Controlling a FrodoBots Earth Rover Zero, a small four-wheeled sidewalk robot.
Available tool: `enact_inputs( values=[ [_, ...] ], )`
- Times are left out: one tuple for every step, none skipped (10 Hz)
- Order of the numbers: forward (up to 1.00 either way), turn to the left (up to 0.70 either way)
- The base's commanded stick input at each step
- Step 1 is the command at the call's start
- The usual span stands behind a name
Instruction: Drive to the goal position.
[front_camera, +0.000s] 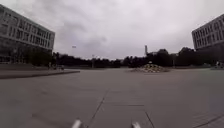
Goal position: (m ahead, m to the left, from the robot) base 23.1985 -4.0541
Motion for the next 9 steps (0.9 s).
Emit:
enact_inputs(
  values=[
    [0.7,0.0],
    [0.7,0.0],
    [0.7,0.0],
    [0.7,0.0],
    [0.7,0.0],
    [0.7,0.0],
    [0.7,0.0],
    [0.7,0.0],
    [0.7,0.0]
  ],
)
